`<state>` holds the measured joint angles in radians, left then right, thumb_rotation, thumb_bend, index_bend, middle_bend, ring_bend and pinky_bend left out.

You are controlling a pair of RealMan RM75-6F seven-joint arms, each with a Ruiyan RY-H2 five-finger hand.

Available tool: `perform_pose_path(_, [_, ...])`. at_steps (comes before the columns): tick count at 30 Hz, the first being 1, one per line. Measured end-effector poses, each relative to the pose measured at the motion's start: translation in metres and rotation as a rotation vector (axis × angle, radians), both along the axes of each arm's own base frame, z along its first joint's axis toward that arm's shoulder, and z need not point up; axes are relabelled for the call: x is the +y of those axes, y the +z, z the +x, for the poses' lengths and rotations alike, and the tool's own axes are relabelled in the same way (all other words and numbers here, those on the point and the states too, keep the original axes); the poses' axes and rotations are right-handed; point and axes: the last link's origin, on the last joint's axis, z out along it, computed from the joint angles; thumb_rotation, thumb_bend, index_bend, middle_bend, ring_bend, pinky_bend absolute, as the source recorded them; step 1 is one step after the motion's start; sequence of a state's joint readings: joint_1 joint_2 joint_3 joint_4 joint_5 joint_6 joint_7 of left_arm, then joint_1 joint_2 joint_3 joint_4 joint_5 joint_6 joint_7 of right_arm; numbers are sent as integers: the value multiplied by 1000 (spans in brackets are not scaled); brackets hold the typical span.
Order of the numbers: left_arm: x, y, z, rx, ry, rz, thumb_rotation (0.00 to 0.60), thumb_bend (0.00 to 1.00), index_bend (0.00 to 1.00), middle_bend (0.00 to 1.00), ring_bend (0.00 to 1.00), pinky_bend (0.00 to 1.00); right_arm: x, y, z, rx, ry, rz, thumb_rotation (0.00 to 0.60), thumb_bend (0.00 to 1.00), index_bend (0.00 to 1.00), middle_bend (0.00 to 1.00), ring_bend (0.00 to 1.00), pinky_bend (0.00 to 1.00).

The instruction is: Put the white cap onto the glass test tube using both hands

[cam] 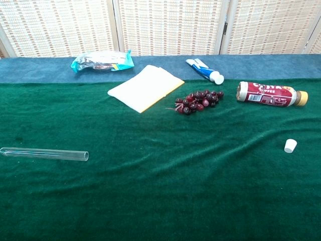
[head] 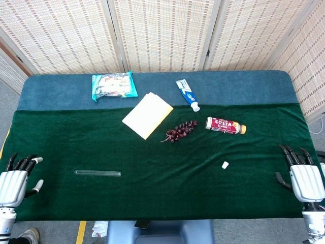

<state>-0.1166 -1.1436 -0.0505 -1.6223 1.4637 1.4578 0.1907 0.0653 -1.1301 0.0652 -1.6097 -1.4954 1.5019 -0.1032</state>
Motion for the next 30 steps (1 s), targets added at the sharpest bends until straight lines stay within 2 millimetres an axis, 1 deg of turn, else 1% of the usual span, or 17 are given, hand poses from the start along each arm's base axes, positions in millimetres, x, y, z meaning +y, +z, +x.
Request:
perform_pose_path(11, [5,1,6,3,-32,-4,600,332,267,237,268,97,4,4,1,-7,12,-14,600,395,107,193,263,121])
perform_pose_path(14, [8,1,10,-1,-50,-7,600,332,269,255,287,107,5,6,1,-7,14,-18,600,395,107,193,263,121])
perform_pose_path(16, [11,0,14,-6,-64,-12,600,332,277,284,316,133,5,7,1,-5,15,-20,600,395,107,193,263,121])
perform_pose_path(18, [18,-2,20,-21,-94,-27,600,333,292,336,367,209,5,9,2,-1,18,-22,600,395,107,193,263,121])
perform_pose_path(19, [21,-3,24,-31,-108,-35,600,332,303,369,401,280,4,10,2,1,21,-22,600,395,107,193,265,121])
perform_pose_path(20, [25,-5,28,-45,-123,-48,600,332,315,404,440,380,3,11,3,2,24,-23,600,396,107,193,267,121])
perform_pose_path(23, [36,-12,38,-58,-160,-92,600,332,328,482,527,556,2,12,5,4,32,-22,600,395,107,194,273,121])
perform_pose_path(27, [49,-24,52,-38,-201,-155,600,324,339,606,636,680,1,14,5,6,32,-21,600,395,107,200,279,121])
perform_pose_path(30, [56,-36,61,-15,-221,-206,600,322,350,710,722,731,0,14,4,5,26,-18,600,395,107,201,280,121])
